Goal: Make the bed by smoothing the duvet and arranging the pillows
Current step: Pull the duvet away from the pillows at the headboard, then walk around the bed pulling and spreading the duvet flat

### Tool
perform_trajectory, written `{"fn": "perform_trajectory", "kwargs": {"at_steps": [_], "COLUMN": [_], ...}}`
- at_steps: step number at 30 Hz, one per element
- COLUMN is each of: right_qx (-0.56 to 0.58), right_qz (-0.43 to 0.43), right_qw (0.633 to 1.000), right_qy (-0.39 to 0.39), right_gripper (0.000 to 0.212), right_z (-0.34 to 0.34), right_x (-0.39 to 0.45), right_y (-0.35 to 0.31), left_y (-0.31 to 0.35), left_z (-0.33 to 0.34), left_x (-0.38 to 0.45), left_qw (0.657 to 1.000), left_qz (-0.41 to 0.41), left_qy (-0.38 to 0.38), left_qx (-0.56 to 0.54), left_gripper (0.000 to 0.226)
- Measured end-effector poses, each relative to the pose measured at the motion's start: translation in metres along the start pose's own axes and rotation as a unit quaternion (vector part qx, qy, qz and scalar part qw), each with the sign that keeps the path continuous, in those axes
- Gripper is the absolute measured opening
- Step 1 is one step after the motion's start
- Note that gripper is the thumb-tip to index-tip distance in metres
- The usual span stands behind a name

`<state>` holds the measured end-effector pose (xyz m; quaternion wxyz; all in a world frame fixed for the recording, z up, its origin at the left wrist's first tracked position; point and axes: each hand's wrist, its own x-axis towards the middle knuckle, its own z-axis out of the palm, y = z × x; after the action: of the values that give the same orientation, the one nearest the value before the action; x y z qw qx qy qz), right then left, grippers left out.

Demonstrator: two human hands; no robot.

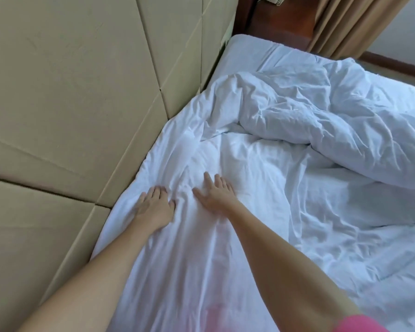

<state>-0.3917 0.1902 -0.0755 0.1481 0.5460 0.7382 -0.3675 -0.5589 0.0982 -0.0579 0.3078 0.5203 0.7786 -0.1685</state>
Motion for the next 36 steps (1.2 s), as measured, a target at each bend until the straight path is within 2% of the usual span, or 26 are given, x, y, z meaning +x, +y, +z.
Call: {"fn": "perform_trajectory", "kwargs": {"at_steps": [3,7,14,19,23,25,30,36], "right_qx": [-0.03,-0.05,-0.154,-0.159,-0.14,-0.156,-0.192,-0.207], "right_qz": [-0.02,-0.04,-0.099,-0.132,-0.091,-0.055,0.022,0.049], "right_qw": [0.999,0.998,0.979,0.974,0.983,0.982,0.968,0.962], "right_qy": [-0.007,-0.029,-0.089,-0.093,-0.077,-0.093,-0.162,-0.173], "right_gripper": [0.082,0.085,0.09,0.079,0.077,0.075,0.072,0.07], "right_z": [0.022,0.053,0.102,0.12,0.138,0.15,0.179,0.202], "right_x": [-0.041,-0.092,-0.176,-0.244,-0.3,-0.324,-0.391,-0.448], "right_y": [0.009,0.026,0.08,0.127,0.182,0.213,0.271,0.327], "left_y": [0.004,0.008,0.018,0.038,0.062,0.072,0.105,0.154], "left_z": [0.018,0.052,0.129,0.162,0.189,0.207,0.275,0.319], "left_x": [-0.031,-0.081,-0.177,-0.231,-0.263,-0.288,-0.358,-0.403], "left_qw": [0.999,0.999,0.996,0.996,0.996,0.998,0.985,0.978], "left_qz": [-0.029,-0.044,-0.085,-0.082,-0.058,-0.043,0.012,0.049], "left_qy": [-0.007,-0.007,0.028,0.015,0.026,0.005,-0.143,-0.148], "left_qx": [-0.03,0.007,-0.012,-0.043,-0.055,-0.048,-0.092,-0.137], "left_gripper": [0.056,0.052,0.05,0.054,0.058,0.061,0.041,0.024]}}
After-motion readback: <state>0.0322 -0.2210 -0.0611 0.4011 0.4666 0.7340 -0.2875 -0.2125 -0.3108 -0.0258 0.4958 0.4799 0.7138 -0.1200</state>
